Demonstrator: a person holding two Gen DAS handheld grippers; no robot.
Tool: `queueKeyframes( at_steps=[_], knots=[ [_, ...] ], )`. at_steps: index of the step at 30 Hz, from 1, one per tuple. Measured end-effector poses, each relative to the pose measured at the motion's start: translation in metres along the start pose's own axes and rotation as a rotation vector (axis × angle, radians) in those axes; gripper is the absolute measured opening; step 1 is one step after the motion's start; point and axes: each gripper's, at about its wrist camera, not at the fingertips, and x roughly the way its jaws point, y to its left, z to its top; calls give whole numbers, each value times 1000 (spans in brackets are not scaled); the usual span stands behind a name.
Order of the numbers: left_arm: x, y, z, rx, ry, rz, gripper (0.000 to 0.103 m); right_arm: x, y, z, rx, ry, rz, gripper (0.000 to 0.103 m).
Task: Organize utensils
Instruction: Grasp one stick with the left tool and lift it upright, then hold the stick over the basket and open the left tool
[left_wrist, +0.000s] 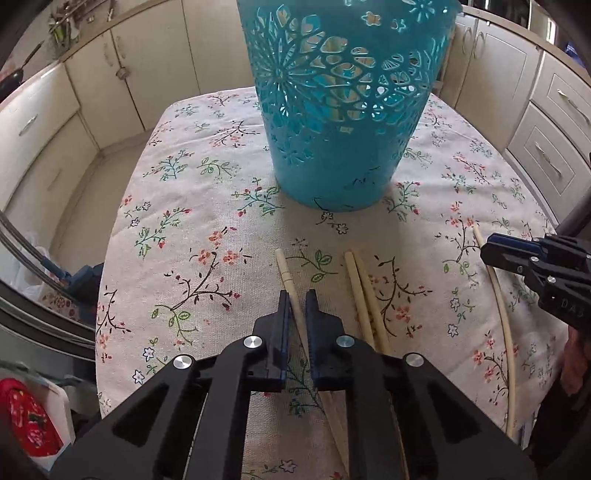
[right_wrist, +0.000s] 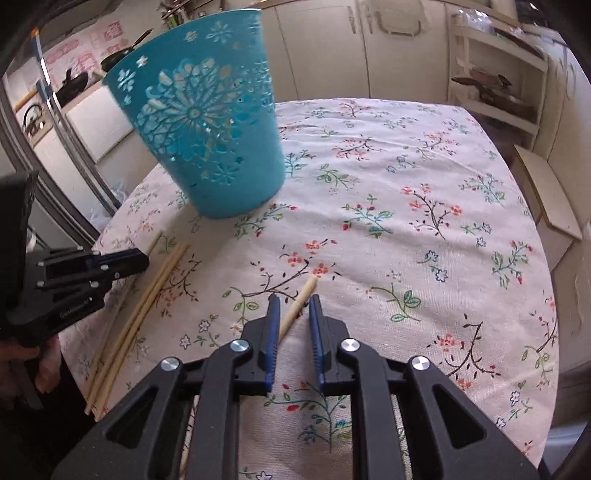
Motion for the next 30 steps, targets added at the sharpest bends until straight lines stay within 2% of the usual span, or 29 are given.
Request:
queueKeyframes(
  at_steps=[2,5,8,10,15,22,26,30],
  knots=[
    [2,0,2,-1,-5,-8,6,2,3,2,-24,8,3,10],
    [-5,2,2,-19,-39,-45,5,6,16,3,-107,18,-17,10],
    [-24,5,0,-33,-118,-84,5,7,8,4,-76,16,-26,10],
    [-40,8,0,-50,-179,-130,5,6,0,2,-40,9,1,10],
    [-90,16,6,-76,-325,-244,5,5,2,-3,-40,-26,-6,11],
    [-163,33,37,-166,-522,-377,5,1,-1,-5,-8,-40,24,11],
    [-197,32,69,-172,-667,-383,5,2,0,-5,-8,-43,25,11],
    [-215,20,103,-152,-812,-332,5,2,-3,-6,-6,-45,28,11]
  ],
)
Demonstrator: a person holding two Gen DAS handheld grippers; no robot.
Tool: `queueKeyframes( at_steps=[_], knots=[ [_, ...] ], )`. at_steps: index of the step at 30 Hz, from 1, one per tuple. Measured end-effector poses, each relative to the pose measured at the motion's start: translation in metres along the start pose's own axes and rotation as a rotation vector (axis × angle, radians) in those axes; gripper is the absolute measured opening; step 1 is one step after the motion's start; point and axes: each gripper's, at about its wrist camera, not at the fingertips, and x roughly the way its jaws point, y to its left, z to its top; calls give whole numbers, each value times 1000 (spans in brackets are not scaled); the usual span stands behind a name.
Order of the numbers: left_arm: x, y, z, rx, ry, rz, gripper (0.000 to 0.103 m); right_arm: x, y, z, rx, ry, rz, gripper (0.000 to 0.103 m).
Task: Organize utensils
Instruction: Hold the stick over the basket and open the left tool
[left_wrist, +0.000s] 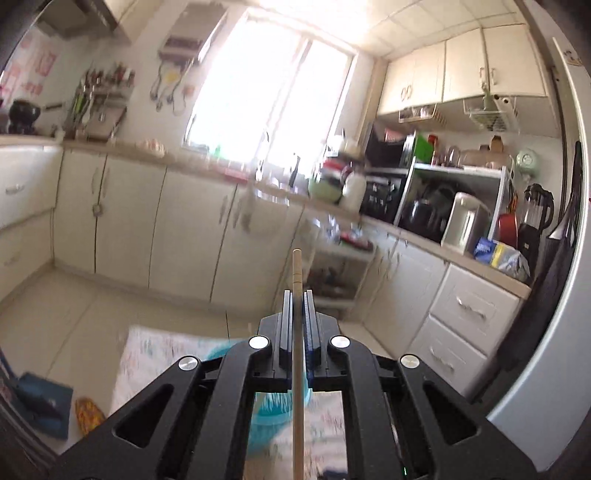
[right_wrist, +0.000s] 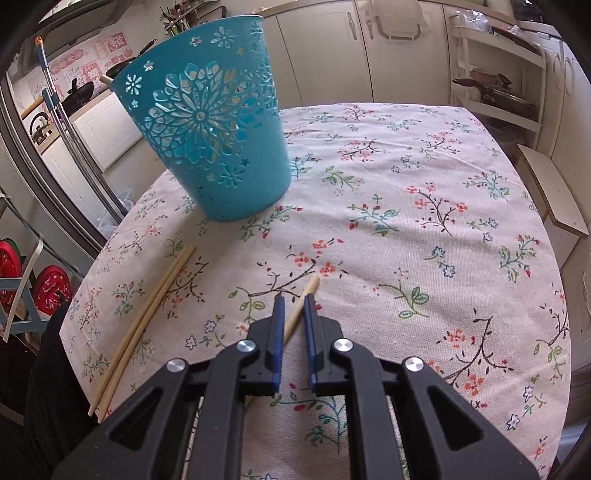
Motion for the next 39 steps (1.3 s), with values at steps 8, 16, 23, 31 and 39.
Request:
queueKeyframes(
  at_steps=[8,16,23,31,39],
  knots=[
    [38,-8,28,7,-208,129,5,1,4,0,-18,-4,-6,15],
    [86,5,1,2,-188,216,5,3,16,0,-86,-5,-32,27],
    [102,15,-29,7,-129,244,5,4,18,0,-107,-5,-40,29],
    [99,19,-51,51,-37,263,6,4,17,0,-106,-7,-40,29],
    [36,36,-49,56,-61,344,44,2,11,0,-64,-11,-3,29]
  ],
)
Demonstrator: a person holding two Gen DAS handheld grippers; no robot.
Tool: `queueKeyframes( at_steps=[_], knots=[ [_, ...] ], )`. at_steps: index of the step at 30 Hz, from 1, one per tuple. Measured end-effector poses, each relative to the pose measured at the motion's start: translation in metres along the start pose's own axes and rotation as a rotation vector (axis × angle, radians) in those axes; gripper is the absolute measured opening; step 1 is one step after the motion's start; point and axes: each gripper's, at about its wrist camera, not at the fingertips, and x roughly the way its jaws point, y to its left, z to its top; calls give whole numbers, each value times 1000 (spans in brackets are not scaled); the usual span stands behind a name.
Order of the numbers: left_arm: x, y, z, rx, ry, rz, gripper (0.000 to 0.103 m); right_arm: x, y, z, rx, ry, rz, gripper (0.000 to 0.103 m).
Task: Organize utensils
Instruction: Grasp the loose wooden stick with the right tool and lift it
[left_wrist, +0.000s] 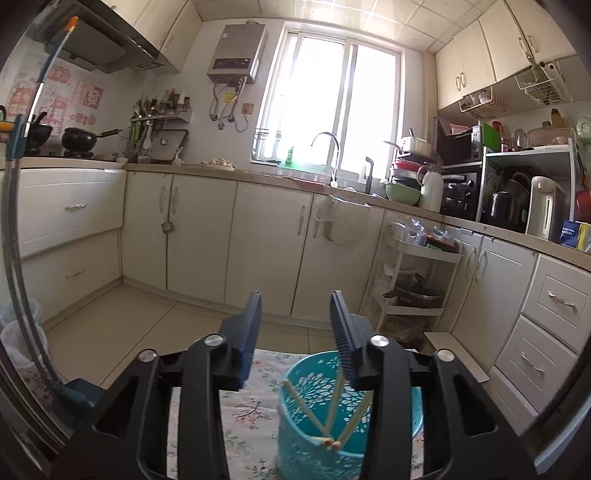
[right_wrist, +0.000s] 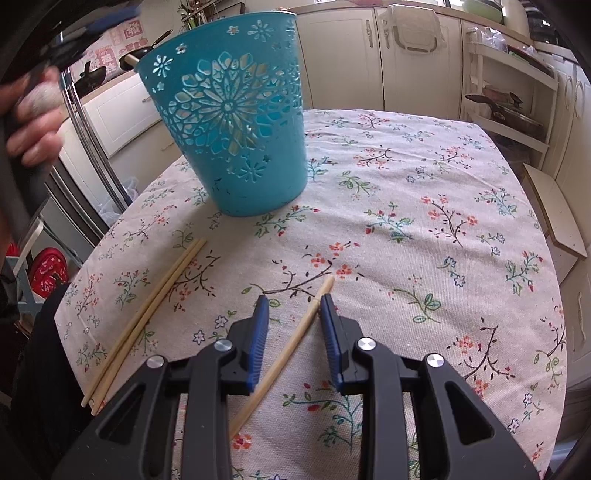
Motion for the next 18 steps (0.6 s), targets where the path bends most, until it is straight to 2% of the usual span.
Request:
queueKeyframes(
  at_steps=[4,9,14,15,16,18],
  knots=[
    [-32,37,-12,-18,6,80,59,-3,-2,-2,19,-2,2,29],
    [-30,79,-62,-53,182,168,65,-5,3,-3,55,2,-21,31],
    [-12,89,-103,-52,334,186,73,1,15,1,4,20,-91,30],
    [-8,88,-108,-47,356,181,75,2,20,0,-37,28,-102,26],
    [-4,87,-115,-39,381,173,76,2,23,0,-79,37,-100,18],
    [3,84,-125,-24,416,168,78,2,29,0,-145,61,-82,13]
  ],
)
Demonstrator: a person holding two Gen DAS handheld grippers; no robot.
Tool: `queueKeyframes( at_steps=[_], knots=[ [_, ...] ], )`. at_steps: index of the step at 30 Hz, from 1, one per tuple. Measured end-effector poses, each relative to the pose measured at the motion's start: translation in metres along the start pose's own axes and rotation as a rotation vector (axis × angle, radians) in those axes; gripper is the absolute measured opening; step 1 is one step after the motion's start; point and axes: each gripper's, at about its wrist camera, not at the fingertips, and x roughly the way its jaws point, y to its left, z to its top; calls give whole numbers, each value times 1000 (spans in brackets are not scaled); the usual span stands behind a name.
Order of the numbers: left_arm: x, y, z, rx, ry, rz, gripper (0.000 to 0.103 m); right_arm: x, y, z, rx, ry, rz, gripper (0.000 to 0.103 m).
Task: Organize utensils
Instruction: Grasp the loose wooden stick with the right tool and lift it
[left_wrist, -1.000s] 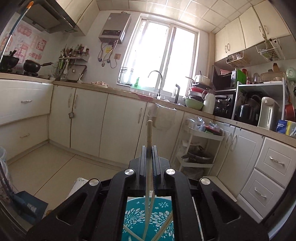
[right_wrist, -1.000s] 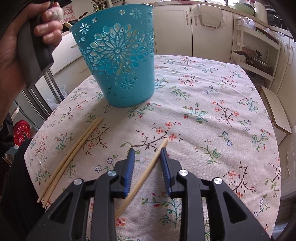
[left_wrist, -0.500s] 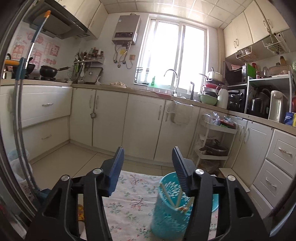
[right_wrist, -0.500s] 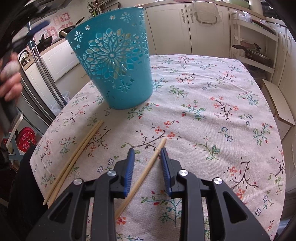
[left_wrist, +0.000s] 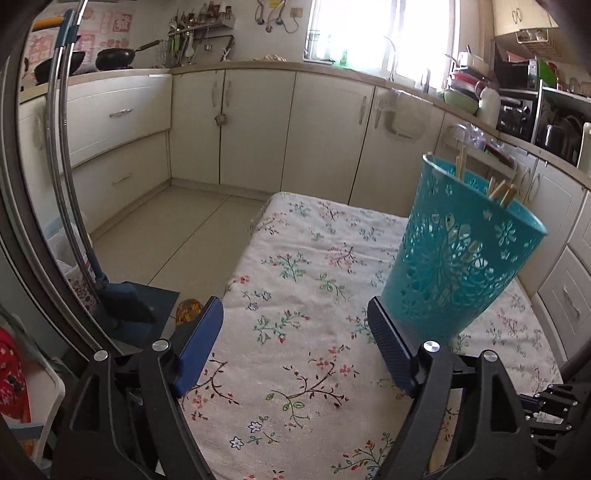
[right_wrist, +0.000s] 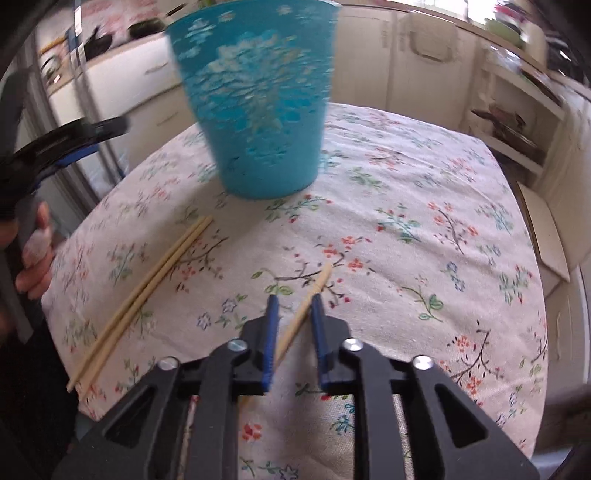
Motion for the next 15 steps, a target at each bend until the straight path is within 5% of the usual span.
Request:
queueKeyframes(
  at_steps=[4,11,15],
  knots=[
    [14,-8,-10,9,45,-3,83,-2,-4,1,-64,44,27,13],
    [24,-19,-12,20,97,13,88,2,-4,4,28,52,17,21],
    [24,-21,-11,19,102,20,90,3,15,6,-84,66,38,11]
  ],
)
